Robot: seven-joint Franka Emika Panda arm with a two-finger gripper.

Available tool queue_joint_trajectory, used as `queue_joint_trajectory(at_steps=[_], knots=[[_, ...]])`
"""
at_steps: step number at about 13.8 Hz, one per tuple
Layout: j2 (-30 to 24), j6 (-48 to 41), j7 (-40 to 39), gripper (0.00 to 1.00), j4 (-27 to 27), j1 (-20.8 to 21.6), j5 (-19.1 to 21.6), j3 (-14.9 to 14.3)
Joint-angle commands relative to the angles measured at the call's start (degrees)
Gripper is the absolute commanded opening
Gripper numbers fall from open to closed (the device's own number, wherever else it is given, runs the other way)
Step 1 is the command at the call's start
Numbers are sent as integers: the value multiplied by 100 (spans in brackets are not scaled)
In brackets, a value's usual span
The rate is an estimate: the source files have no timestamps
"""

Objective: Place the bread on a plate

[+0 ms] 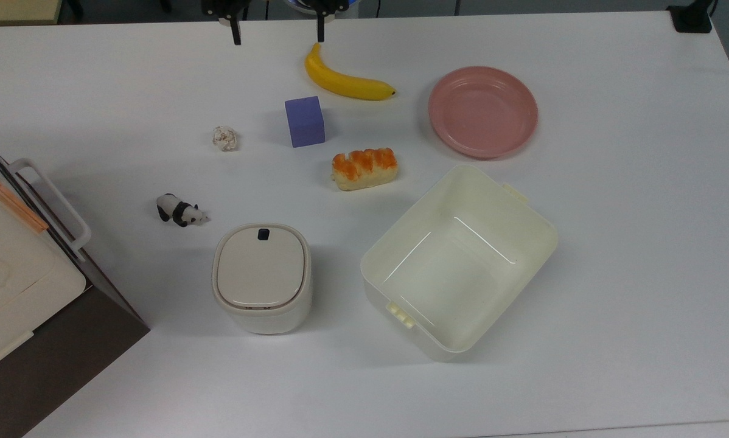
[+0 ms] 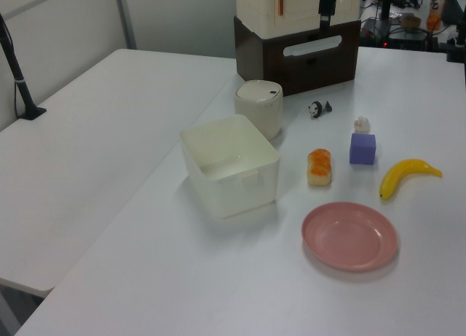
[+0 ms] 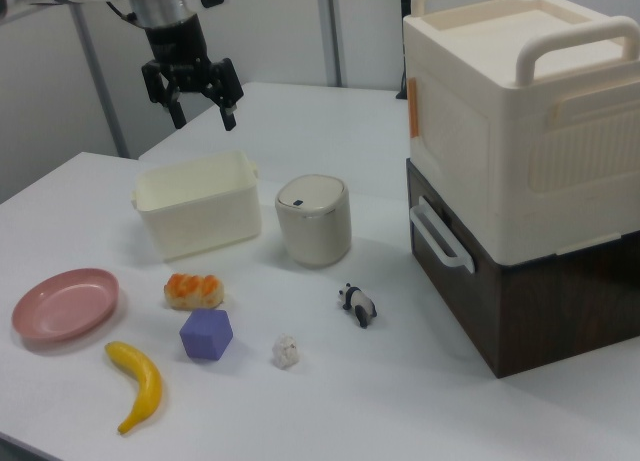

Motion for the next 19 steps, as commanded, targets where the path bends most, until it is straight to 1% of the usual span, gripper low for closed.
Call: queue_joint_trajectory(at_steps=[1,5,15,18,19], knots=[[147,-10,128,100,-178,290,149,-66],[140,26,356,100,-206,345,149,-48],[140,70,295,100,-206,292,158,-101],[140,70,286,100,-215,283,350,-101],[140,61,295,100,-215,292,351,-101]])
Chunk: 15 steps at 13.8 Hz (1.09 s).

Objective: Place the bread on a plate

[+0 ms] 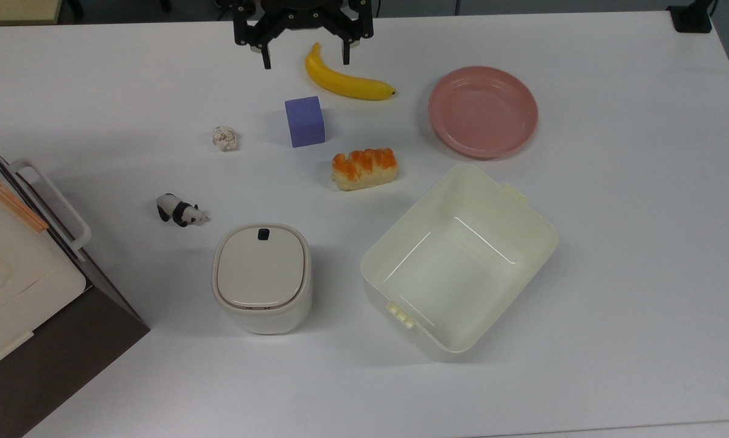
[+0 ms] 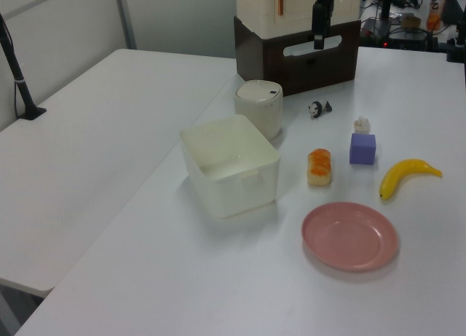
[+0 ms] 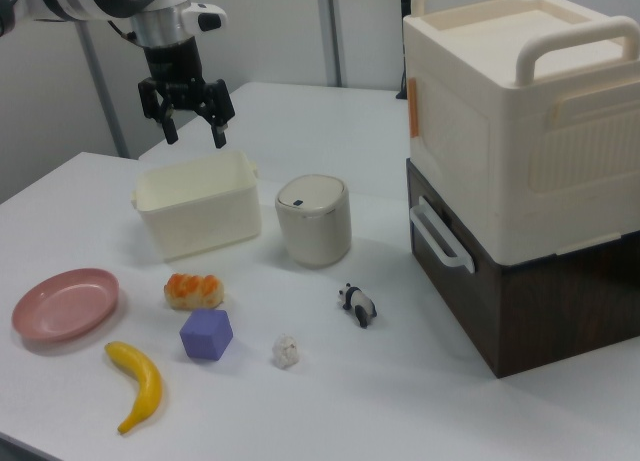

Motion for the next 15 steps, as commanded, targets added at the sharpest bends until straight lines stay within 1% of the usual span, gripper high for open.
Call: queue_joint_trajectory(at_steps=[1,5,7,11,13,15], knots=[[-110,48,62,100,-118,55,169,-60],[-102,66,9,100,-162,81,108,-43],[-110,57,-149,100,-197,90,125,-43],[-110,66,-123,100,-215,125,108,-16],[-110,92,-149,100,-294,134,-23,1],[-110,92,-158,100,-294,143,-42,1]])
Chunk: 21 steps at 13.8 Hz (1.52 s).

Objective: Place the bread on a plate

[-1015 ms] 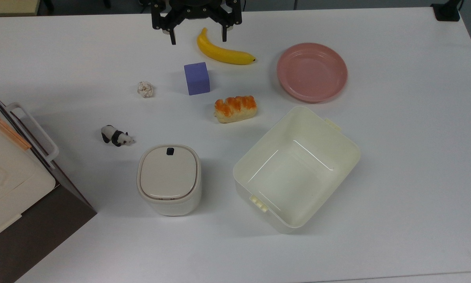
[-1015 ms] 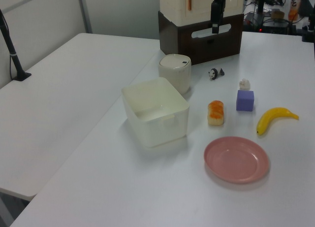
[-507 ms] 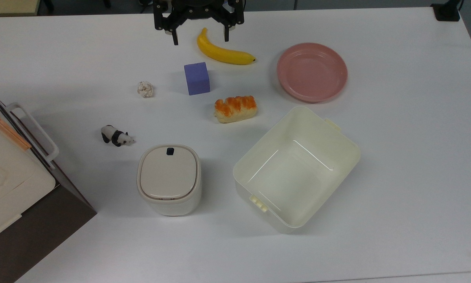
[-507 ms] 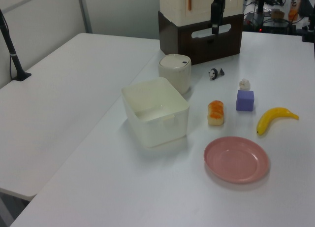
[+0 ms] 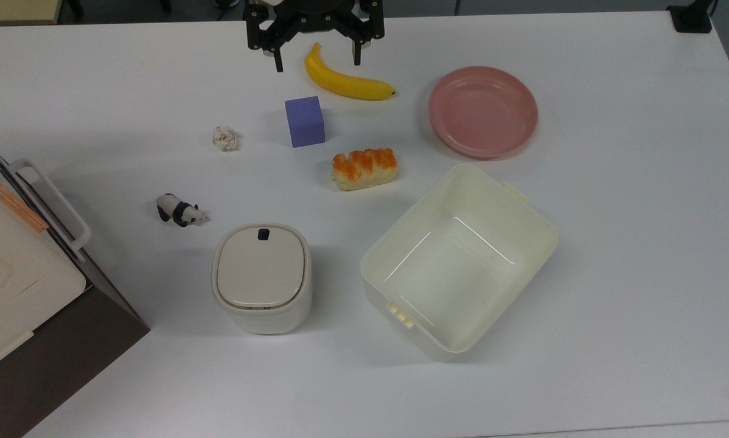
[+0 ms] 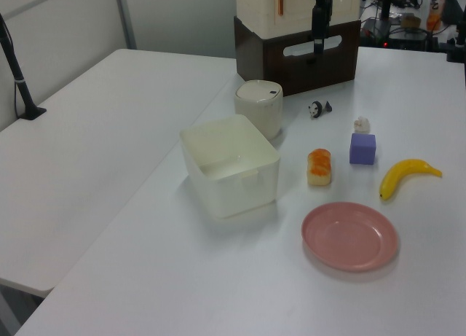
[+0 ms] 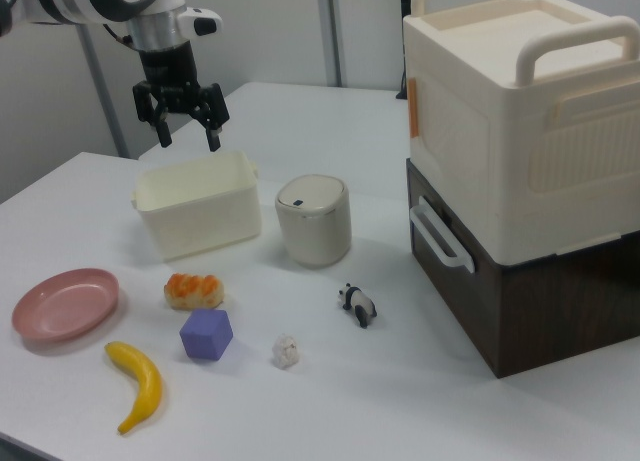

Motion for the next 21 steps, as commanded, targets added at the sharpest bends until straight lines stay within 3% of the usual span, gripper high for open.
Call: queue_joint_trajectory(at_steps=[1,7,8,10,16,21], knots=[[-113,92,-120,100,-214,95,-84,-49],[-148,22,-200,95,-214,87,-84,-49],[-157,30,-156,100,-214,87,-66,-49],[-131,48,-156,100,-205,104,-49,-40],[326,205,-121,100,-170,692,-40,-31],[774,899,1160,100,-161,1106,-66,-31]])
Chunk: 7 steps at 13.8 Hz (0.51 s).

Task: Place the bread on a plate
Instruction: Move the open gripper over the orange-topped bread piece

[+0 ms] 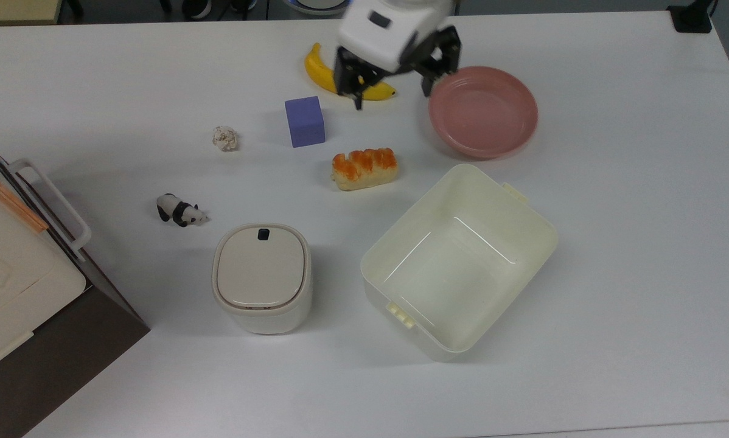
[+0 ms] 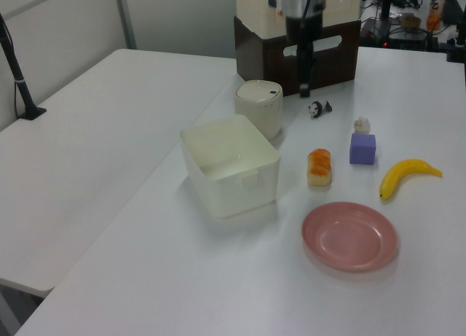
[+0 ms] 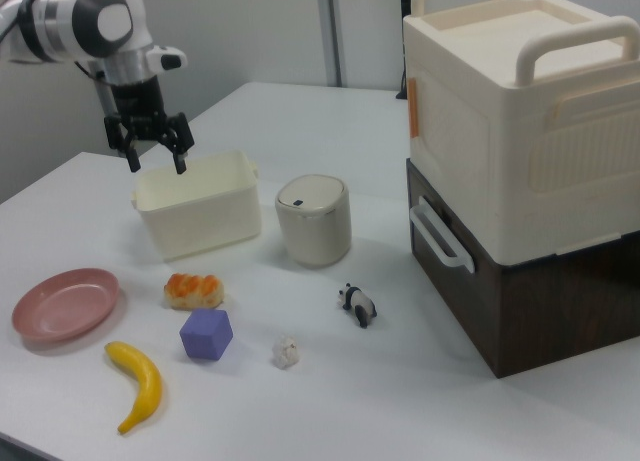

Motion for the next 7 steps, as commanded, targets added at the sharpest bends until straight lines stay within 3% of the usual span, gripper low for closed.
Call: queue_joint_trajectory(at_steps=[1,7], knots=[[293,521,791,100,-39,259,-61,-62],[514,557,1343,100,-188,365,-70,-62]])
